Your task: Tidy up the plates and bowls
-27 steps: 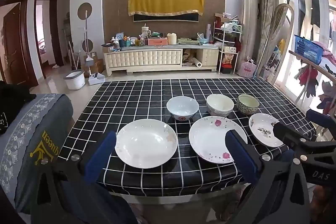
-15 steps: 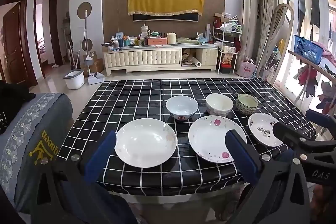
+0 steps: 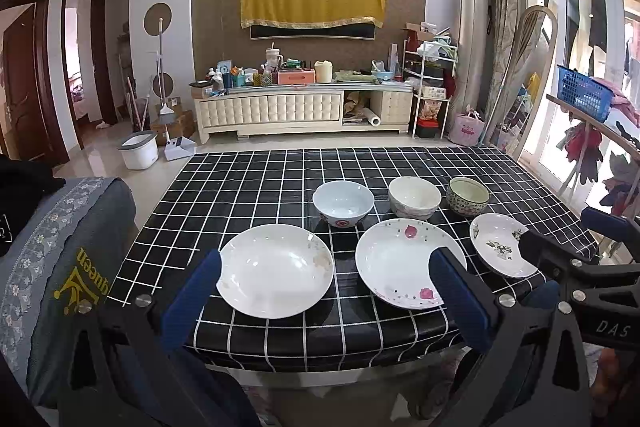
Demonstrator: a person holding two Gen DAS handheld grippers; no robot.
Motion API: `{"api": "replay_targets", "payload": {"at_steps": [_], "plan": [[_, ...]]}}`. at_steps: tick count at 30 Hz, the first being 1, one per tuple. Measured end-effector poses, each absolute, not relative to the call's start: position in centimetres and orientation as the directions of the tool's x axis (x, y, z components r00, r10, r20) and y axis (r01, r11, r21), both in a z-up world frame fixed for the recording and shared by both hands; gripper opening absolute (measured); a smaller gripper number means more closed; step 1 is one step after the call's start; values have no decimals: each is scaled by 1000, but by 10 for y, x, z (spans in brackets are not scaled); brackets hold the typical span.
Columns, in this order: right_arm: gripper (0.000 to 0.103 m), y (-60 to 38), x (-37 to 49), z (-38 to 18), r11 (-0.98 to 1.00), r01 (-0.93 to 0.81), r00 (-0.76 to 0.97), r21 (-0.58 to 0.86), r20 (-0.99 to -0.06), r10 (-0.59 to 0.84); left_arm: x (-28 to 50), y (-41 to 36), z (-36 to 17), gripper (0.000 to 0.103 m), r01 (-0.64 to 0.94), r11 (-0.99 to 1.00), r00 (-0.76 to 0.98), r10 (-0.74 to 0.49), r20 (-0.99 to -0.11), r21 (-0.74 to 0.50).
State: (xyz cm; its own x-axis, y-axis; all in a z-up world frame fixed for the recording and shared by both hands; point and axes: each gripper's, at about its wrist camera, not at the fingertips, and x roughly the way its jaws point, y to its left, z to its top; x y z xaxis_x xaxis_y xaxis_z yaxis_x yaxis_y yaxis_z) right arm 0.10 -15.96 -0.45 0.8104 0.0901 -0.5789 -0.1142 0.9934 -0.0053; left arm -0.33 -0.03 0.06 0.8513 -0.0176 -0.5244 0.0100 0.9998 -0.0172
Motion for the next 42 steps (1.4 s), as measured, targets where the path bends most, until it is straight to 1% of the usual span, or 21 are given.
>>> {"api": "replay_targets", "payload": {"at_steps": [42], "plan": [[103, -160, -1, -3, 993, -115, 790, 11, -605, 98, -5, 0, 2, 103, 11, 1000, 848, -14, -530, -8]]}}
